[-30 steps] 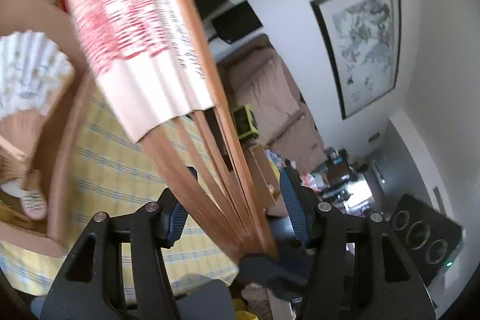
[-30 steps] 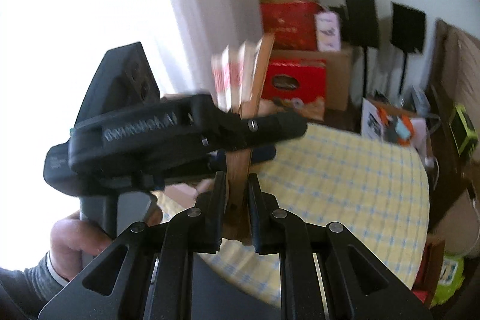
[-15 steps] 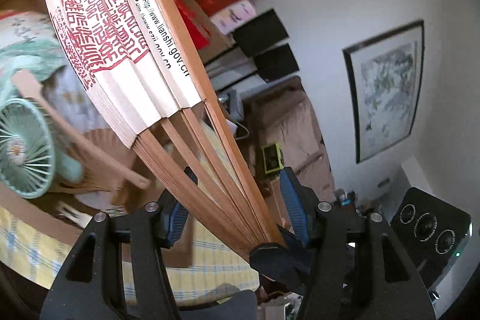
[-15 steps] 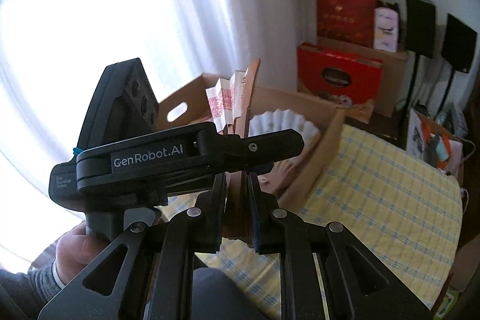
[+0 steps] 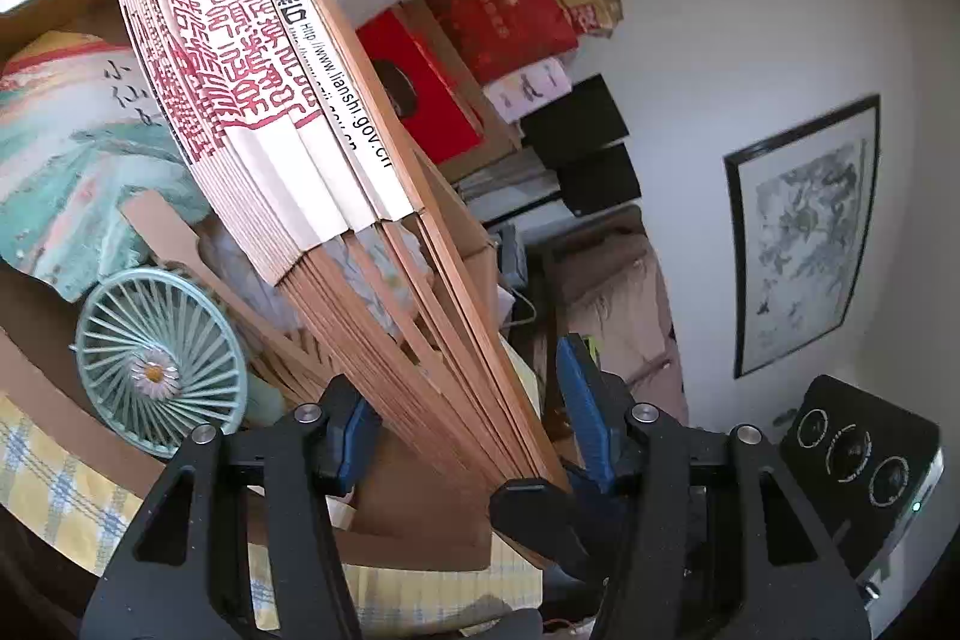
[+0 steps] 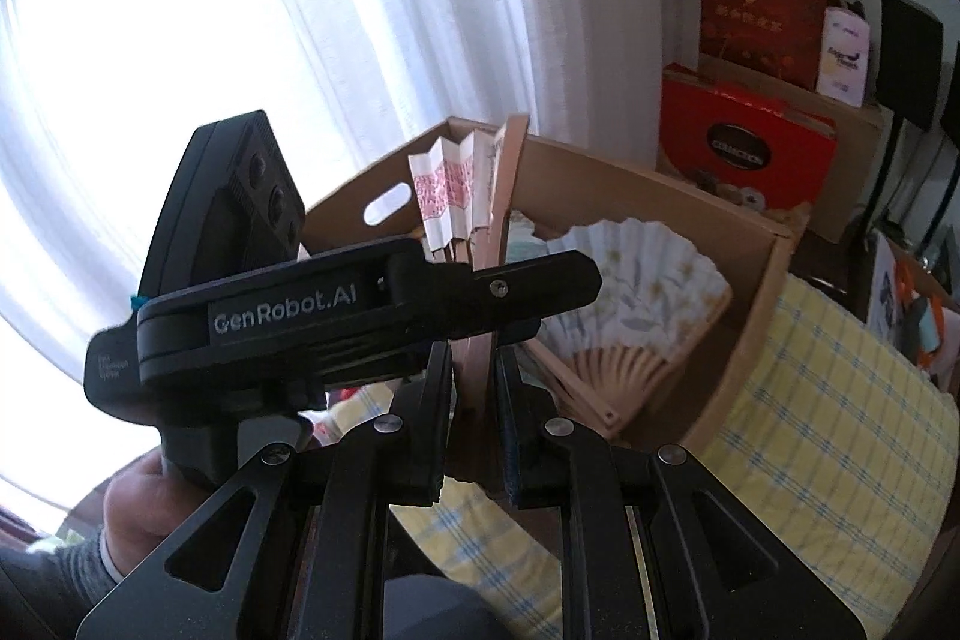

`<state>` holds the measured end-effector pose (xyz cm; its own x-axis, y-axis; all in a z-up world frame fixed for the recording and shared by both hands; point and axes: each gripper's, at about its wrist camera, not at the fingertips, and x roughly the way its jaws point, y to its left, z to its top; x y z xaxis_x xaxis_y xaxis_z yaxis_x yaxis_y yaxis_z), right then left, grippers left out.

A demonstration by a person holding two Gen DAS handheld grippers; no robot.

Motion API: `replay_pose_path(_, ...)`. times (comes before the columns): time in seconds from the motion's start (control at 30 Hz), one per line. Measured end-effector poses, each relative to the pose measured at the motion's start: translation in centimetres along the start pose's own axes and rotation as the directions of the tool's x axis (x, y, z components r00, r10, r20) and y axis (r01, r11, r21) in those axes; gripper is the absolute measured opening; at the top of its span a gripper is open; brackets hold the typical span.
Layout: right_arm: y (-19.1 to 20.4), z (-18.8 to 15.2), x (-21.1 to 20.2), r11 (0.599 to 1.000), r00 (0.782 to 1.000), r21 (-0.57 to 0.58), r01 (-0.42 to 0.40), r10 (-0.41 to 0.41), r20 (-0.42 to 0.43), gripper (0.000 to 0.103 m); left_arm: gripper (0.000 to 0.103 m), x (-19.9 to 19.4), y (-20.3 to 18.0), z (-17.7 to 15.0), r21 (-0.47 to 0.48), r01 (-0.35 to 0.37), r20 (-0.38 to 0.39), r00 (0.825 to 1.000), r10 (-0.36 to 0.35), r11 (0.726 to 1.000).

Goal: Organize objects
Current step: 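Lift the folding fan with both tools and carry it over the box, then open both tools to release the folding fan into the box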

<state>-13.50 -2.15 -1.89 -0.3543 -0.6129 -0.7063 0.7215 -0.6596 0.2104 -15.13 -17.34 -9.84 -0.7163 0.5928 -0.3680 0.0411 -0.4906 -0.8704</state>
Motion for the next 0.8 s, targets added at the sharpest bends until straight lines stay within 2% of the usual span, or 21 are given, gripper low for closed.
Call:
replay_pose_path(0.23,0.2,1.9,1.6,1.0,0.999,-0.01,-0.021,0.021,-0.027,0.013,0.063,-0.8,0.5,0.5,-0.014,-0.017,0.018,1.0,0.017,1.0)
replay_pose_path(0.3,0.1,2.3,2.0,1.0,0.999,-0.007,-0.023,0.023,-0.03,0.013,0.076,-1.0,0.1,0.4,-0.004,-0.026,0.02,0.999,0.026,1.0)
replay_pose_path(0.47,0.0,2.9,2.2,1.0,1.0,-0.014,-0.024,0.023,-0.02,0.014,0.08,-1.4,0.4,0.6,-0.045,-0.045,0.0,0.999,0.046,0.998)
replay_pose_path(0.5,0.1,3.0,2.3,1.0,1.0,-0.017,-0.019,0.018,-0.022,0.014,0.096,-1.5,0.4,0.7,-0.047,-0.093,-0.013,0.996,0.092,0.995)
replay_pose_path(0.53,0.1,3.0,2.4,1.0,1.0,-0.021,-0.008,0.008,-0.028,0.014,0.103,-1.7,0.5,0.9,-0.049,-0.137,-0.022,0.99,0.136,0.989)
replay_pose_path(0.57,0.1,2.9,2.4,0.999,1.0,-0.032,0.013,-0.014,-0.027,0.014,0.103,-1.9,0.6,1.1,-0.051,-0.155,-0.028,0.988,0.154,0.987)
replay_pose_path(0.6,-0.1,2.9,2.6,0.998,0.999,-0.046,0.042,-0.043,-0.029,0.009,0.103,-2.0,0.6,1.3,-0.047,-0.165,-0.044,0.986,0.163,0.985)
replay_pose_path(0.67,-0.6,2.7,2.8,0.998,0.998,-0.04,0.05,-0.052,-0.033,0.008,0.103,-2.5,0.7,2.0,-0.032,-0.194,-0.084,0.978,0.191,0.98)
replay_pose_path(0.8,-1.9,2.7,3.4,0.998,0.998,-0.009,0.062,-0.062,-0.032,0.008,0.103,-4.4,0.4,2.8,0.007,-0.247,-0.05,0.968,0.247,0.969)
